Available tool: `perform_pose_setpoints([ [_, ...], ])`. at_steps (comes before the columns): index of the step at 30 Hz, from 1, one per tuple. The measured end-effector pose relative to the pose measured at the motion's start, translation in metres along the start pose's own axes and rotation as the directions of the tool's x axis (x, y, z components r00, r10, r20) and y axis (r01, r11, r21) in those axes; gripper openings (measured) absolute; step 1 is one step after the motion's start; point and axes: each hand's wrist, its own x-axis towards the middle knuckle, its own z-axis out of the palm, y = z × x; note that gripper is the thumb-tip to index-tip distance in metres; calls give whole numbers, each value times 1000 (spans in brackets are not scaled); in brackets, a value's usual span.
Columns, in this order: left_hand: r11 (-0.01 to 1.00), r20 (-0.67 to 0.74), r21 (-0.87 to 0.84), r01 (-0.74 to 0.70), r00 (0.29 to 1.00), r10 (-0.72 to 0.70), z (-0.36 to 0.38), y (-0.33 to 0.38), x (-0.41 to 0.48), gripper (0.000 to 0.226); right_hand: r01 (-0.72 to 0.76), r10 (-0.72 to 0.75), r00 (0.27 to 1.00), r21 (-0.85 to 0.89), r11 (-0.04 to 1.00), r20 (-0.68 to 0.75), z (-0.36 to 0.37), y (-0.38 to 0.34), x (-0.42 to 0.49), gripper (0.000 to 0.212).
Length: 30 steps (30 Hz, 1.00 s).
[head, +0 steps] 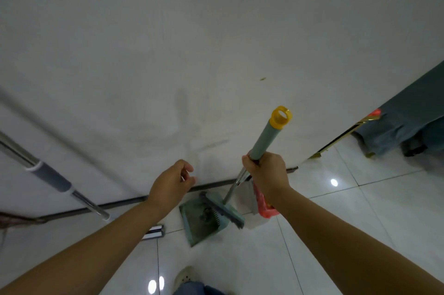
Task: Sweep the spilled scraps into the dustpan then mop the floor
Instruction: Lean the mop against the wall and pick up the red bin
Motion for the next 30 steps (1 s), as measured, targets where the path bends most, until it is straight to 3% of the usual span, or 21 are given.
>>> perform_pose_setpoints([
  [13, 1000, -24, 9, 30, 999, -30, -22, -13, 3, 13, -70, 71, 997, -49, 996, 10, 23, -10, 38, 34],
  [20, 996, -50, 70, 60, 997, -57, -8, -5, -15, 12, -94, 110, 965, -77, 993, 238, 9, -4, 35, 42],
  [24, 992, -101, 109, 70, 993, -59, 8, 11, -37, 12, 23, 47, 941, -203, 979, 335, -17, 21, 13, 33],
  [30, 974, -168, 207, 94, 984, -59, 45, 40, -77, 13, 228, -53, 923, -433, 872, 381, -86, 69, -23, 28],
])
